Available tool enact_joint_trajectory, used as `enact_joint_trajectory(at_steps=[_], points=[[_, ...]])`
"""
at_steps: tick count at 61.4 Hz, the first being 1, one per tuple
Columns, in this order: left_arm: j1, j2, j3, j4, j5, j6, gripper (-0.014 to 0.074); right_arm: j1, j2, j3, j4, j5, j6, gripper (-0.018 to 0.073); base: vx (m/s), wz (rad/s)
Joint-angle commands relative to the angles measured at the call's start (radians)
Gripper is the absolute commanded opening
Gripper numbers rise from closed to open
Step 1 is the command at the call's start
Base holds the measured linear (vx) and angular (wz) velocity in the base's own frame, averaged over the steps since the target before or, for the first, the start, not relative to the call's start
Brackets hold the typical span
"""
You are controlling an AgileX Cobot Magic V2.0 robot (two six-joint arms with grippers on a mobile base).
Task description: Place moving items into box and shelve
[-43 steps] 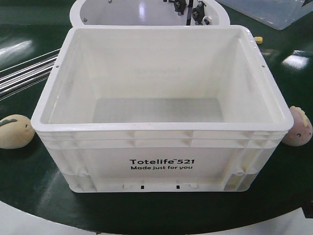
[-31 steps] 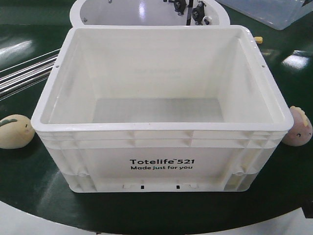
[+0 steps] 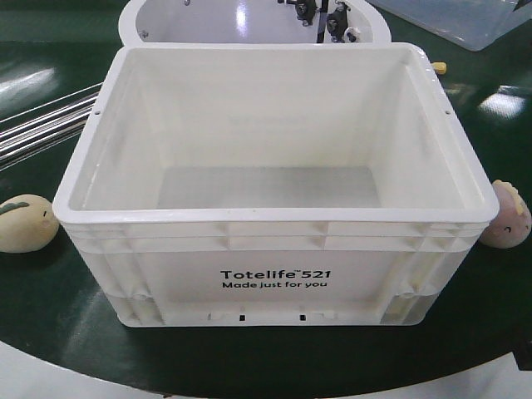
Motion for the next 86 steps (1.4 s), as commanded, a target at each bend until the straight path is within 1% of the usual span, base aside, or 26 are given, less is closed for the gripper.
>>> enact_joint_trajectory(at_steps=[1, 5, 8, 14, 21, 26, 32, 35, 38, 43, 50, 54, 58, 65, 70, 77, 82, 86], points=[[0.001, -0.014, 0.015, -0.007, -0.082, -0.006, -0.0006, 0.000, -0.014, 0.003, -0.004, -0.088, -0.004, -0.0006, 0.00, 0.00], [0.001, -0.014, 0.015, -0.007, -0.083, -0.006, -0.0006, 0.000, -0.014, 0.003, -0.023, -0.087, -0.017, -0.0006, 0.00, 0.00], [0.001, -0.014, 0.015, -0.007, -0.095, -0.006, -0.0006, 0.000, -0.014, 0.003, -0.016, -0.091, -0.018, -0.0006, 0.00, 0.00], [0.001, -0.014, 0.014, -0.007, -0.161, -0.006, -0.0006, 0.000, -0.014, 0.003, -0.019, -0.117, -0.020, -0.0006, 0.00, 0.00], [0.001, -0.014, -0.023, -0.007, -0.213, -0.006, -0.0006, 0.000, -0.014, -0.013, -0.005, -0.221, 0.007, -0.0006, 0.00, 0.00], [0.001, -0.014, -0.081, -0.007, -0.221, -0.006, -0.0006, 0.000, -0.014, -0.095, 0.007, -0.251, 0.033, -0.0006, 0.00, 0.00], [0.001, -0.009, -0.221, -0.007, -0.221, -0.006, -0.0006, 0.000, -0.005, -0.254, 0.005, -0.228, 0.033, -0.0006, 0.00, 0.00], [0.001, 0.006, -0.302, -0.007, -0.221, -0.005, -0.0006, 0.000, 0.016, -0.359, 0.005, -0.203, 0.033, -0.0006, 0.00, 0.00], [0.001, 0.035, -0.403, -0.007, -0.223, -0.002, -0.0006, 0.000, 0.055, -0.473, 0.004, -0.169, 0.032, -0.0006, 0.00, 0.00], [0.001, 0.118, -0.573, -0.007, -0.240, 0.030, -0.0006, 0.000, 0.152, -0.655, -0.007, -0.136, 0.004, -0.0006, 0.00, 0.00], [0.001, 0.276, -0.785, -0.007, -0.326, 0.090, -0.0006, 0.000, 0.320, -0.856, -0.051, -0.177, -0.043, -0.0006, 0.00, 0.00], [0.001, 0.369, -0.890, -0.007, -0.361, 0.109, -0.0006, 0.000, 0.411, -0.958, -0.064, -0.217, -0.058, -0.0006, 0.00, 0.00], [0.001, 0.442, -0.963, -0.007, -0.366, 0.109, -0.0006, 0.000, 0.497, -1.025, -0.069, -0.248, -0.068, -0.0006, 0.00, 0.00], [0.001, 0.556, -1.030, -0.007, -0.350, 0.109, -0.0006, 0.000, 0.630, -1.085, -0.069, -0.264, -0.069, -0.0006, 0.00, 0.00], [0.001, 0.630, -1.029, -0.007, -0.326, 0.096, -0.0006, 0.000, 0.697, -1.078, -0.069, -0.253, -0.069, -0.0006, 0.00, 0.00], [0.001, 0.720, -1.029, -0.007, -0.212, 0.053, -0.0006, 0.000, 0.780, -1.078, -0.068, -0.131, -0.066, -0.0002, 0.00, 0.00], [0.001, 0.774, -1.029, -0.007, -0.123, 0.053, 0.0005, 0.000, 0.829, -1.078, -0.069, -0.047, -0.066, 0.0004, 0.00, 0.00], [0.001, 0.806, -1.029, -0.007, -0.068, 0.053, 0.0027, 0.000, 0.857, -1.078, -0.077, -0.012, -0.077, 0.0020, 0.00, 0.00]])
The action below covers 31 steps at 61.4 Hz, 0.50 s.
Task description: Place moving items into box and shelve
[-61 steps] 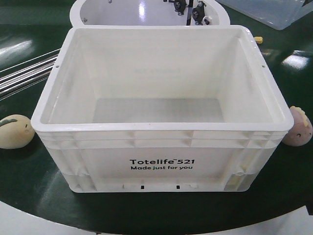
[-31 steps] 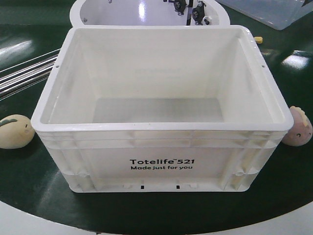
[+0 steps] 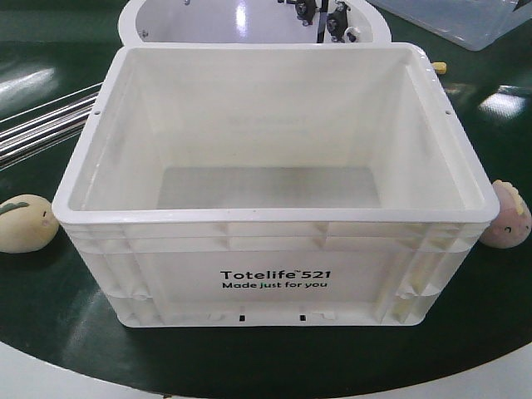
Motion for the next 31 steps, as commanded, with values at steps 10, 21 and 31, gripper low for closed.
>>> enact_joint_trajectory(at_steps=[10, 21, 31], points=[[0.001, 0.093, -0.024, -0.007, 0.143, -0.015, 0.0154, 0.000, 0.081, -0.028, -0.023, 0.047, -0.017, 0.0142, 0.00, 0.00], [0.000, 0.150, -0.024, -0.008, 0.174, -0.022, 0.0328, 0.000, 0.134, -0.028, -0.021, 0.088, -0.015, 0.0399, 0.00, 0.00], [0.002, 0.164, -0.025, -0.007, 0.241, -0.023, 0.0367, 0.000, 0.158, -0.032, 0.008, 0.157, -0.011, 0.0526, 0.00, 0.00]])
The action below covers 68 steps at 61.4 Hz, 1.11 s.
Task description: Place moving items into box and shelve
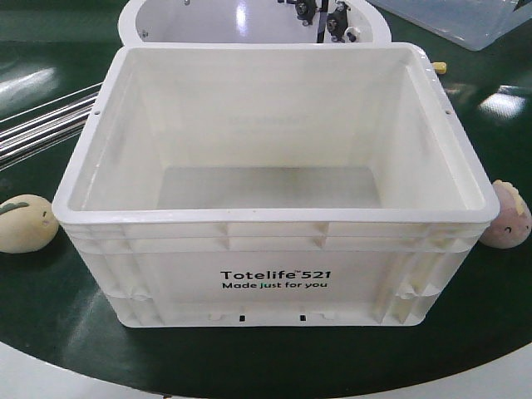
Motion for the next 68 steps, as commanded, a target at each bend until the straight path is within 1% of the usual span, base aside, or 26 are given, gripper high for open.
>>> enact_joint_trajectory(at_steps=[1, 8, 13, 18, 20, 23, 26, 30, 35, 43, 53, 55, 61, 68], points=[[0.003, -0.007, -0.031, -0.007, -0.017, -0.016, 0.0367, 0.000, -0.007, -0.038, 0.005, -0.012, -0.006, 0.0526, 0.00, 0.00], [0.030, 0.005, -0.031, 0.003, 0.097, -0.108, 0.0367, -0.001, 0.014, -0.083, -0.005, 0.169, -0.005, 0.0519, 0.00, 0.00], [0.064, 0.020, -0.032, 0.025, 0.092, -0.139, 0.0367, -0.005, 0.065, -0.140, -0.055, 0.262, 0.012, 0.0518, 0.00, 0.00], [0.109, 0.044, -0.040, 0.029, 0.066, -0.173, 0.0367, -0.051, 0.148, -0.220, -0.062, 0.366, 0.067, 0.0518, 0.00, 0.00], [0.127, 0.060, -0.048, 0.029, 0.086, -0.193, 0.0367, -0.076, 0.194, -0.252, -0.042, 0.417, 0.088, 0.0518, 0.00, 0.00], [0.153, 0.096, -0.060, 0.029, 0.143, -0.209, 0.0367, -0.120, 0.253, -0.295, 0.003, 0.479, 0.087, 0.0518, 0.00, 0.00], [0.176, 0.132, -0.069, 0.029, 0.210, -0.209, 0.0367, -0.160, 0.303, -0.324, 0.060, 0.528, 0.060, 0.0518, 0.00, 0.00], [0.196, 0.188, -0.074, 0.029, 0.273, -0.209, 0.0367, -0.193, 0.364, -0.334, 0.114, 0.575, 0.016, 0.0518, 0.00, 0.00], [0.207, 0.259, -0.074, 0.029, 0.315, -0.209, 0.0367, -0.203, 0.431, -0.334, 0.120, 0.619, 0.002, 0.0518, 0.00, 0.00], [0.207, 0.359, -0.074, 0.027, 0.337, -0.209, 0.0367, -0.203, 0.521, -0.334, 0.122, 0.665, 0.000, 0.0518, 0.00, 0.00], [0.207, 0.461, -0.074, 0.026, 0.410, -0.156, 0.0367, -0.198, 0.592, -0.334, 0.120, 0.692, -0.009, 0.0518, 0.00, 0.00], [0.207, 0.475, -0.074, 0.026, 0.419, -0.156, 0.0367, -0.198, 0.605, -0.334, 0.120, 0.697, -0.009, 0.0518, 0.00, 0.00], [0.207, 0.514, -0.074, 0.026, 0.423, -0.156, 0.0367, -0.198, 0.639, -0.334, 0.120, 0.699, -0.009, 0.0518, 0.00, 0.00], [0.207, 0.545, -0.074, 0.027, 0.421, -0.155, 0.0367, -0.198, 0.678, -0.334, 0.142, 0.690, -0.013, 0.0518, 0.00, 0.00]])
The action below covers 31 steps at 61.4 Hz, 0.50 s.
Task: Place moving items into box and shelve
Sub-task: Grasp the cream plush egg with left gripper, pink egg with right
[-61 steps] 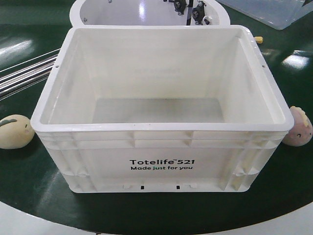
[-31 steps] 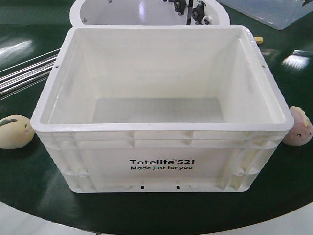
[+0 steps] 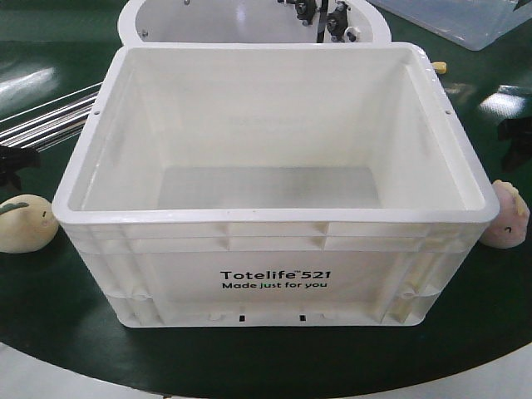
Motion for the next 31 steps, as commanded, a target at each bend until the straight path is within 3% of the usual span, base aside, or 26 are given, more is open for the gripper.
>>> enact_joint_trajectory(at_steps=[1, 31], points=[[0.001, -0.008, -0.034, -0.003, -0.038, 0.002, 0.0367, -0.001, -0.010, -0.033, 0.019, -0.032, -0.011, 0.0518, 0.00, 0.00], [0.001, 0.173, -0.034, -0.039, 0.019, 0.003, 0.0367, -0.001, 0.156, -0.033, 0.058, -0.064, -0.011, 0.0518, 0.00, 0.00]])
